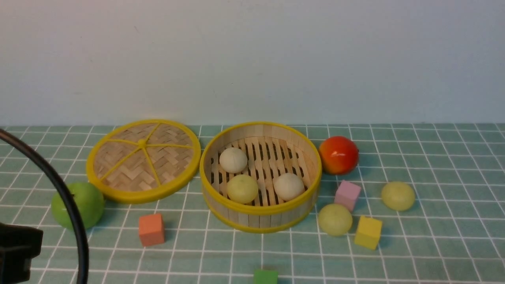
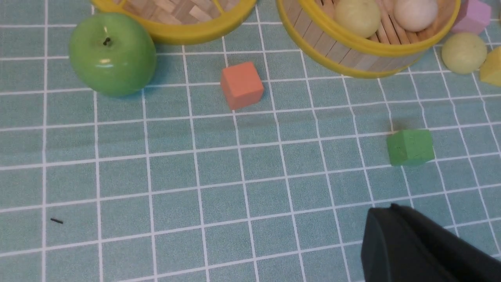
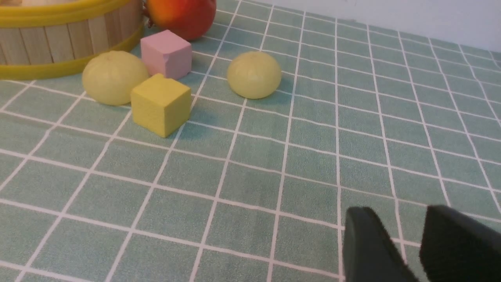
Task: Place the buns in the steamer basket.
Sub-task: Use the right arm to grab a steamed stuffed bun
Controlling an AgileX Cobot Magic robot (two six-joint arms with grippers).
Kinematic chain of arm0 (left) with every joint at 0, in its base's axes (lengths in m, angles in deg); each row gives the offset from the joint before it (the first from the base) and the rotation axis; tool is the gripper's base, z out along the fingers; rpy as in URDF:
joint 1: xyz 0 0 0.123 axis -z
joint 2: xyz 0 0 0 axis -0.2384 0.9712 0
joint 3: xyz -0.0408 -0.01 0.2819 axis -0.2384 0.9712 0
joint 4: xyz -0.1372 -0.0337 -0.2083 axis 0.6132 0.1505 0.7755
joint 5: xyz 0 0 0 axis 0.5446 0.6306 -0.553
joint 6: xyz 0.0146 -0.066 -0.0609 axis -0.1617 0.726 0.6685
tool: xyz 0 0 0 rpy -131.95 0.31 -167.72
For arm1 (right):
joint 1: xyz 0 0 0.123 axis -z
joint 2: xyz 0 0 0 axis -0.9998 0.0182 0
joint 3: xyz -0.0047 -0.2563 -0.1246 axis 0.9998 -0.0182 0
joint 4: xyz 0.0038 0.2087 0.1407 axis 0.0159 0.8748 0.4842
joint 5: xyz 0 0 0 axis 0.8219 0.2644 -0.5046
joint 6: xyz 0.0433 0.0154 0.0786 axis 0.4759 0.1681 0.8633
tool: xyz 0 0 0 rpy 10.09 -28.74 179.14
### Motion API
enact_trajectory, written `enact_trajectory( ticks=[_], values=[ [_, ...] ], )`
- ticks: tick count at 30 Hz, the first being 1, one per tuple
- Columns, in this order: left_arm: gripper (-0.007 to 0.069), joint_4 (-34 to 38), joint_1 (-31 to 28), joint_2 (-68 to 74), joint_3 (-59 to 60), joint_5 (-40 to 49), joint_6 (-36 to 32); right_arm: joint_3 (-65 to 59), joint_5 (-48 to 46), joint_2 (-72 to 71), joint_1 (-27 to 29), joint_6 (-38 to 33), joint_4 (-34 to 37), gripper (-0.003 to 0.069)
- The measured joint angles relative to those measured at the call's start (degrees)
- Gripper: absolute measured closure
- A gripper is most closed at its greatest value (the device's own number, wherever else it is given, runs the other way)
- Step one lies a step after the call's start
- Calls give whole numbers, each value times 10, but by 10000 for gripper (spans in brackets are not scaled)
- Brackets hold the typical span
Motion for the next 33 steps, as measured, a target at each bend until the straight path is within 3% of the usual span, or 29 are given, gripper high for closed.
enact_trajectory(
  ticks=[7,13,17,23,33],
  values=[
    [638,-45,0,-1,24,-30,0,0,0,0,0,0,0,419],
    [638,-72,-13,-86,121,-159,-15,0,0,0,0,0,0,419],
    [638,-71,-83,-171,220,-256,-67,0,0,0,0,0,0,419],
    [638,-57,-206,-328,363,-376,-83,0,0,0,0,0,0,419],
    [634,-5,-333,-405,516,-381,-86,0,0,0,0,0,0,419]
  ],
)
